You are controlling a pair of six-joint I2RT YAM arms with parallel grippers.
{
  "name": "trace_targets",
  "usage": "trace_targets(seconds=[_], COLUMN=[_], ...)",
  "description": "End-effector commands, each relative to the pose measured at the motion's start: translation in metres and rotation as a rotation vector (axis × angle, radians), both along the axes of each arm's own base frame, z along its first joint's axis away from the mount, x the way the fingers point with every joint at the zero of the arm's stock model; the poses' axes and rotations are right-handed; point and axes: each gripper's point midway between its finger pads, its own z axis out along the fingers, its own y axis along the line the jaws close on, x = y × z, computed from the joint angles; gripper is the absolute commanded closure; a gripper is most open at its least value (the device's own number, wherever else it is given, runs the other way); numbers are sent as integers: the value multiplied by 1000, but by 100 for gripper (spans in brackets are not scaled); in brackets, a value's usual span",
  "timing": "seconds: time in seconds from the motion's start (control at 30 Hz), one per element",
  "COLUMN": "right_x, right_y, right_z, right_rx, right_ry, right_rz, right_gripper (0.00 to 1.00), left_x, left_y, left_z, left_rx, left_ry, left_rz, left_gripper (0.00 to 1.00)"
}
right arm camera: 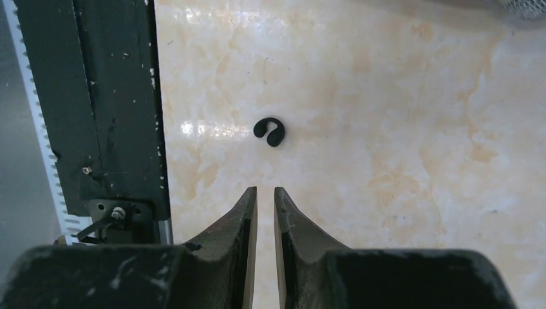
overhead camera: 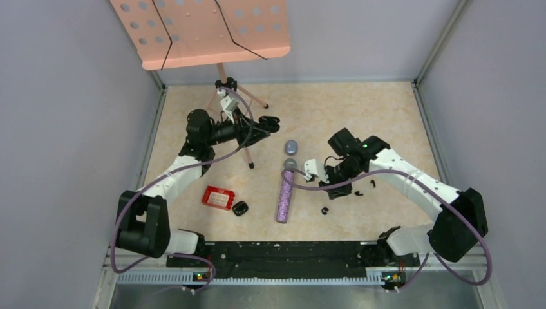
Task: Insert the wireless bluetooth earbuds into the charging case
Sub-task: Pick up the earbud from the center of the board.
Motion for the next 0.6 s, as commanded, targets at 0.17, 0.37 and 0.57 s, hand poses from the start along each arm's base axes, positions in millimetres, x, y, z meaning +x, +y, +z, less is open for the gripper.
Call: trace_targets(seconds=[0.17,0.37,0.57], right_x=[6,8,9], right_y=[50,53,59], right_z=[-42,-47,-46], right_rx=[3,-27,-130], right_ry=[25,36,54], right_rz=[296,261,-109], right_gripper=[85,85,86], left_x=[0,0,0], left_y=[18,31,37], left_z=[8,5,7], left_rx=[-20,5,21], left_ry=[21,31,18], left_rz=[109,151,181], left_gripper=[100,100,100])
